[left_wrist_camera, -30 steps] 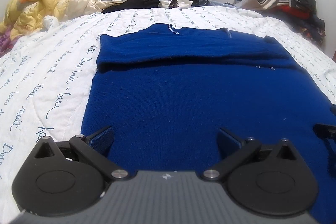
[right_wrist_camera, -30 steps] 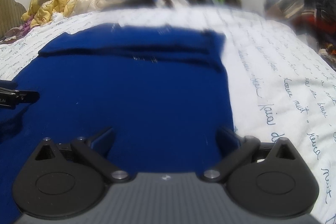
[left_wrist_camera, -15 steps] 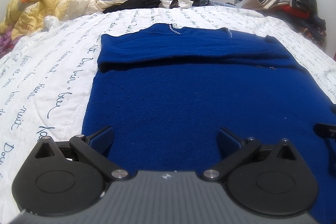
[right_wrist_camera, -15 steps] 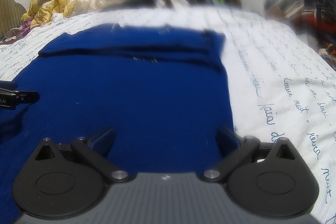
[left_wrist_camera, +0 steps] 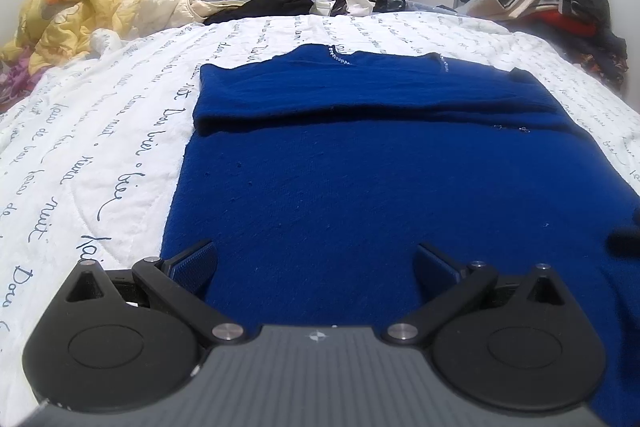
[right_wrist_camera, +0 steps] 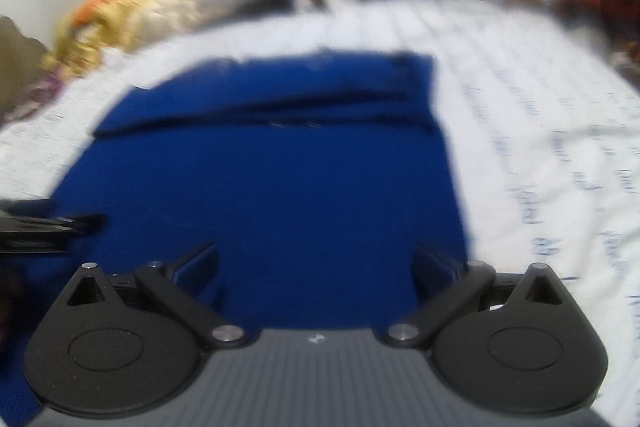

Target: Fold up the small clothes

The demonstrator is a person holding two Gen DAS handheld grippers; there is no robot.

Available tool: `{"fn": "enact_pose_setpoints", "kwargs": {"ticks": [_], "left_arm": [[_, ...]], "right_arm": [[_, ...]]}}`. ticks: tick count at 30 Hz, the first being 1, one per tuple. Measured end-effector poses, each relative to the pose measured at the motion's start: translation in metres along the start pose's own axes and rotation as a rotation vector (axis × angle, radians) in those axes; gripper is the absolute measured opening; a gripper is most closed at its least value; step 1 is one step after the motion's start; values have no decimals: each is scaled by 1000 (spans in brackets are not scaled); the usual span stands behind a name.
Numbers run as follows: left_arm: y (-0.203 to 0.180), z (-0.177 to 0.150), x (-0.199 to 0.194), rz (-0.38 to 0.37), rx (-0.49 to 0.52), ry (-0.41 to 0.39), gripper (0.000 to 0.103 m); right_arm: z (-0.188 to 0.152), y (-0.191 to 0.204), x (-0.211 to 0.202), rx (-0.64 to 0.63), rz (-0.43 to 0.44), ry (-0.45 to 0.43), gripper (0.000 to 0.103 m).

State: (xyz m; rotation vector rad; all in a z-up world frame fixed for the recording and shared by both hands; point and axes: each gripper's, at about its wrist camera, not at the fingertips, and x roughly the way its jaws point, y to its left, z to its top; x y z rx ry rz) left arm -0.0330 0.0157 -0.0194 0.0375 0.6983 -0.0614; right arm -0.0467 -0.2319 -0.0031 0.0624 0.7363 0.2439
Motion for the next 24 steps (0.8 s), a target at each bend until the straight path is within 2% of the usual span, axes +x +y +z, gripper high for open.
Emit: {"fn": "enact_pose_setpoints", "kwargs": {"ticks": [1, 2, 3, 6, 13, 18, 21, 24], "left_arm": [[0, -1, -2, 7, 0, 3, 103], [-1, -2, -5, 17, 0, 10, 103], [-2, -4, -10, 22, -3, 24, 103], [-8, -23, -37, -21, 39, 52, 103], [-1, -81, -96, 1, 23, 4, 103], [2, -83, -102, -3, 25, 16, 103], [-1, -83, -107, -7, 54, 21, 103], [-1, -88, -113, -35, 81, 32, 103]], "right_arm": [[-5, 7, 7, -44, -21, 23, 103], [-14, 18, 8, -140, -71, -19, 103], [-20, 21, 5, -169, -65, -54, 103], [-18, 13, 5, -122, -29, -37, 103], [-19, 18, 6, -130, -36, -38, 103], [-19, 18, 7, -130, -43, -37, 103], [-23, 24, -6, -124, -78, -17, 103], [-42, 31, -29, -144, 2, 1, 103]]}}
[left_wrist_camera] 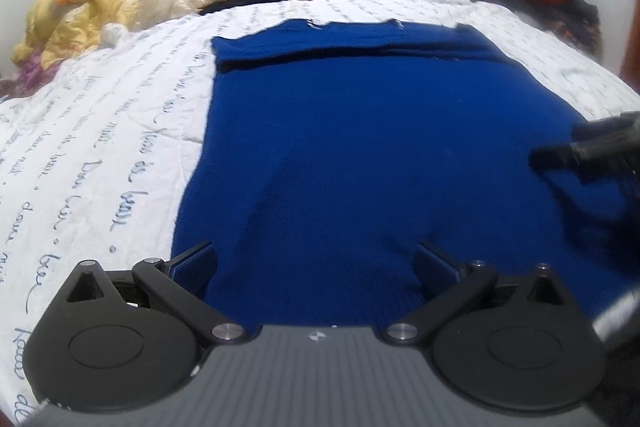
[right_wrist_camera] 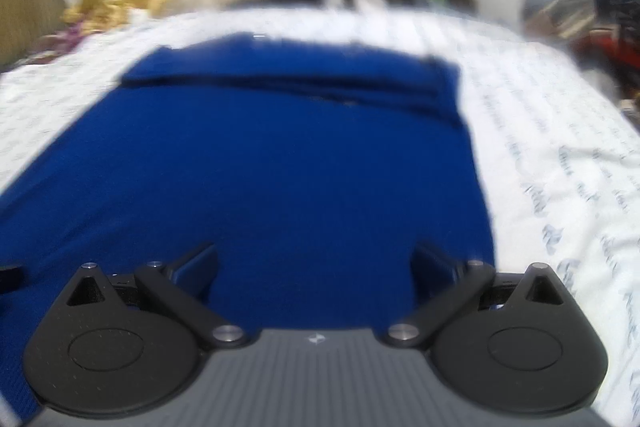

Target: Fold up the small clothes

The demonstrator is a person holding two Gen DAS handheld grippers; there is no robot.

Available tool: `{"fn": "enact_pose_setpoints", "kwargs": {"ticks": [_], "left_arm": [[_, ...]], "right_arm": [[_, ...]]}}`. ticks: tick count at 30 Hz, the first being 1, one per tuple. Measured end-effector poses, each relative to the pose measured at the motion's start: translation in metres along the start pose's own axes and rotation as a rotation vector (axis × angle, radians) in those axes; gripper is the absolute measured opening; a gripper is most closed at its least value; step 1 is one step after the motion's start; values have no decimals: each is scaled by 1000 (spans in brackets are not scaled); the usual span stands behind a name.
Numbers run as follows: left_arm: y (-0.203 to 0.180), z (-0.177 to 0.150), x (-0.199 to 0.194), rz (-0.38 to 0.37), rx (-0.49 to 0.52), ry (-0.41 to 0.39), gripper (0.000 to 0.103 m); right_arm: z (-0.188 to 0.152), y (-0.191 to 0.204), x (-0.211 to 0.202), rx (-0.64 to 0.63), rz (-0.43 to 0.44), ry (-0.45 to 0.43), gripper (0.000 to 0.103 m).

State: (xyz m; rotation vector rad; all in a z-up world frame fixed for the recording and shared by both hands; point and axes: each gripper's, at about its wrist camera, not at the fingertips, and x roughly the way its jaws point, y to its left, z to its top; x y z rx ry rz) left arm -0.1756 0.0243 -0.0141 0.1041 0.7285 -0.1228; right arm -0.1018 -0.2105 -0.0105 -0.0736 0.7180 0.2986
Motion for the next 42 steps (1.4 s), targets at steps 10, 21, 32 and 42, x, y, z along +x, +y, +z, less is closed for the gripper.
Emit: {"fn": "enact_pose_setpoints", "kwargs": {"ticks": [10, 21, 32, 42], "left_arm": [[12, -21, -26, -57, 12, 48, 103], [73, -24, -46, -145, -314, 114, 103], [118, -18, -34, -486, -586, 245, 87], [123, -13, -29, -358, -536, 305, 8]], "right_arm": [[-55, -9, -52, 5, -28, -18, 103], [-48, -106, -85, 501, 201, 175, 103], [-55, -121, -66, 700, 531, 275, 96], [-69, -129, -67, 693, 459, 319, 8]]}}
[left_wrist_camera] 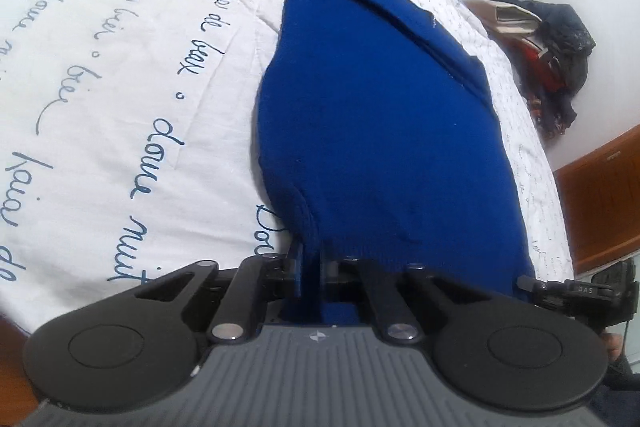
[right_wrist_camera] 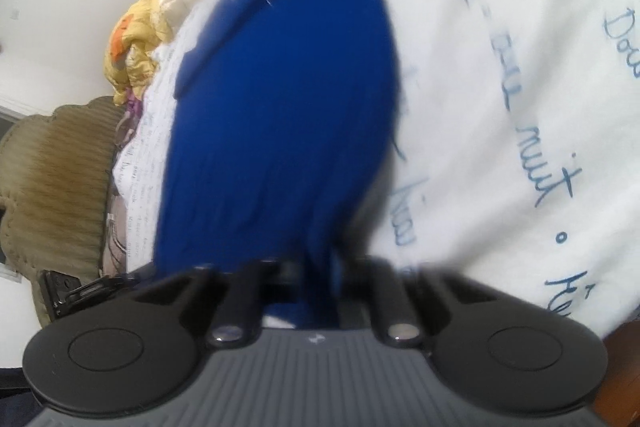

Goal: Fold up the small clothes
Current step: 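Grasp the sweater's other side edge with both grippers and fold it inward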

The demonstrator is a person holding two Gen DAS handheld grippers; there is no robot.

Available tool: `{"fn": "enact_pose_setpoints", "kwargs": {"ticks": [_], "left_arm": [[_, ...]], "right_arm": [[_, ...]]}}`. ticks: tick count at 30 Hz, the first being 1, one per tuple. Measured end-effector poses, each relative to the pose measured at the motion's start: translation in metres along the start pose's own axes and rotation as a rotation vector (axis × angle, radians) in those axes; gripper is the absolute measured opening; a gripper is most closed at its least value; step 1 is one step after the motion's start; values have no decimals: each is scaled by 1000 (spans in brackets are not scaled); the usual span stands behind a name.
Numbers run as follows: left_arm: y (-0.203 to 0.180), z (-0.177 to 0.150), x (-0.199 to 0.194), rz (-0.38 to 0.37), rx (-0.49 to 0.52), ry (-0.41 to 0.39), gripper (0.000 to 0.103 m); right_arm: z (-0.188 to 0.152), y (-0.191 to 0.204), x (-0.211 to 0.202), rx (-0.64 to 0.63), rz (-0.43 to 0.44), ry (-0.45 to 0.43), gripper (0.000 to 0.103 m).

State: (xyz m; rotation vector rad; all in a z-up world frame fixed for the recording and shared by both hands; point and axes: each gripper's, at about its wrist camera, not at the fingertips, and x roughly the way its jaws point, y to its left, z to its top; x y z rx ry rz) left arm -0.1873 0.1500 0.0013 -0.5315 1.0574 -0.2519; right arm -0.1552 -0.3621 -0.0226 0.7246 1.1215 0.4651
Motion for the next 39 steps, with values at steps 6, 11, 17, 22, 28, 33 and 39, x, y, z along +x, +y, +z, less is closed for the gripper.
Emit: {"fn": "enact_pose_setpoints", "kwargs": {"ticks": [6, 11, 17, 22, 28, 33, 39], "left_arm": [[-14, 20, -12, -41, 63, -7, 6], [-30, 87, -25, -131, 99, -147, 3], [-45, 217, 8, -169, 86, -329, 3], [-61, 309, 73, -80, 87, -381, 3], [-70, 369, 146, 100, 108, -370, 6], [-59, 340, 110, 68, 110, -539, 97], [-17, 256, 83, 156, 82, -427, 88]], "right_arm": [[13, 4, -3, 35, 83, -46, 7], [63, 16, -5, 36, 232, -153, 7], [193, 31, 22, 9, 330, -324, 7], [305, 33, 78, 32, 310, -343, 7], [378, 12, 156, 181, 125, -327, 14], [357, 24, 138, 137, 76, -444, 59], [282, 30, 82, -93, -142, -472, 90]]}}
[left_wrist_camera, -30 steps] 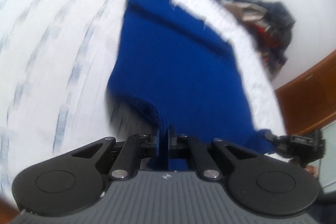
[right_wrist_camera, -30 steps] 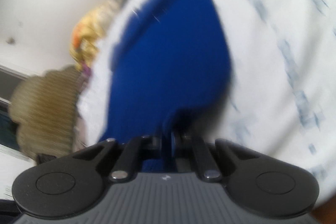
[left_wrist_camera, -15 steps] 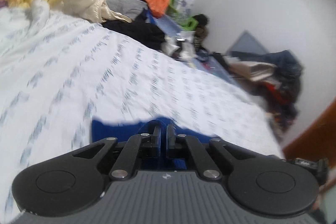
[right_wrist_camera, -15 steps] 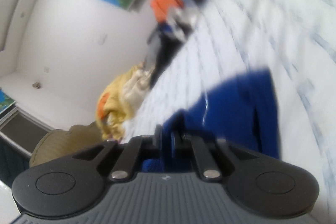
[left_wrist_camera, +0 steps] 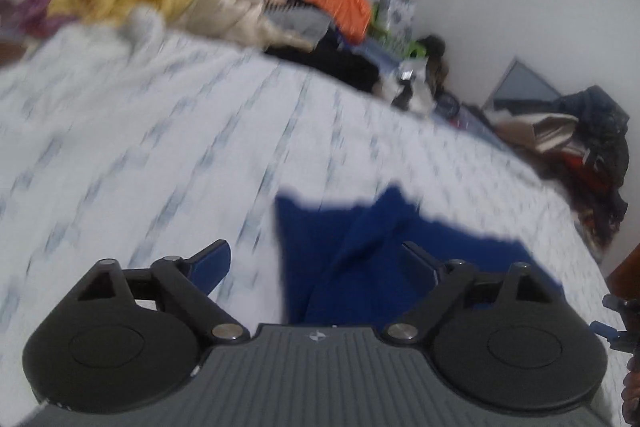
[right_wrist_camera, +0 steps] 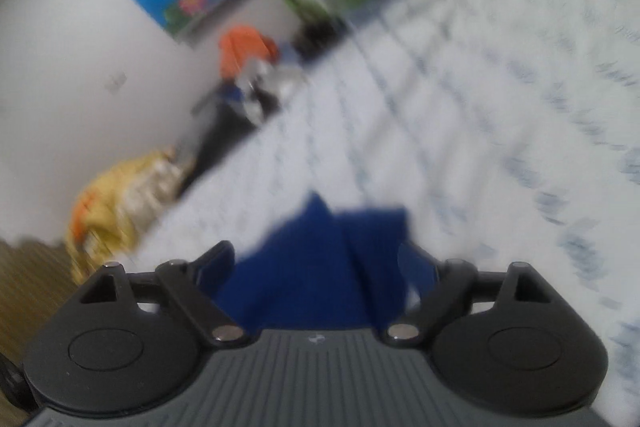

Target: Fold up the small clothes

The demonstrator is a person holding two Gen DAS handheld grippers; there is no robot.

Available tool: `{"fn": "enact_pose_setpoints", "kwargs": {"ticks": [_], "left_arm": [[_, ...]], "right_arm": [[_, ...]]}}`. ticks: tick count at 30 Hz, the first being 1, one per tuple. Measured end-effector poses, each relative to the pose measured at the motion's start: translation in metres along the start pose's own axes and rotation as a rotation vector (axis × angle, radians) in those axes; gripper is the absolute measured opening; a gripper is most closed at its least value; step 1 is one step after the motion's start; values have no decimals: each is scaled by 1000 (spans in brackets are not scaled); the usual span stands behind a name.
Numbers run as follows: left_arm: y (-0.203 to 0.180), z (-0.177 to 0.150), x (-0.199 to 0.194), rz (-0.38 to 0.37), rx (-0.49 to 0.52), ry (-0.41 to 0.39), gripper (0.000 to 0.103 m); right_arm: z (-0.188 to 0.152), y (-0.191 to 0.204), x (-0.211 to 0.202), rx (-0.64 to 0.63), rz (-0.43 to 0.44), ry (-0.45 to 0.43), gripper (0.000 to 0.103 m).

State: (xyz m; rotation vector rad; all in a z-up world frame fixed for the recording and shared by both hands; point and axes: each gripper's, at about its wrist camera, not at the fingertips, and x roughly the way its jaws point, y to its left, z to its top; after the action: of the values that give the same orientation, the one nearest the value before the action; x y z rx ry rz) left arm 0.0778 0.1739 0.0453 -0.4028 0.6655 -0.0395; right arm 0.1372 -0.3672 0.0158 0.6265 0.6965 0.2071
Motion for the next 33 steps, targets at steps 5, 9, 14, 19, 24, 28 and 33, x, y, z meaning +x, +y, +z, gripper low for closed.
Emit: {"fn": "enact_pose_setpoints", "kwargs": {"ticks": [5, 9, 14, 19, 24, 28, 33], "left_arm": [[22, -57, -19, -11, -102, 77, 90], [13, -58, -15, -103, -161, 112, 90], [6, -51, 12, -56, -211, 173, 10], [-4, -37, -13, -61, -140, 132, 8], [-14, -35, -73, -171, -94, 132, 8], [-3, -62, -105, -143, -48, 173, 8], [30, -92, -89, 26, -43, 262, 19]], "right_arm": [[-61, -18, -30, 39, -1, 140, 89], [-70, -9, -26, 148, 126, 208, 89], [-68, -12, 15, 237, 169, 297, 7], [-59, -2, -2, 186, 188, 260, 6], [-60, 5, -62, 136, 259, 212, 5], [-88, -1, -111, 158, 330, 243, 5], [-125, -13, -108, 105, 132, 328, 12]]}}
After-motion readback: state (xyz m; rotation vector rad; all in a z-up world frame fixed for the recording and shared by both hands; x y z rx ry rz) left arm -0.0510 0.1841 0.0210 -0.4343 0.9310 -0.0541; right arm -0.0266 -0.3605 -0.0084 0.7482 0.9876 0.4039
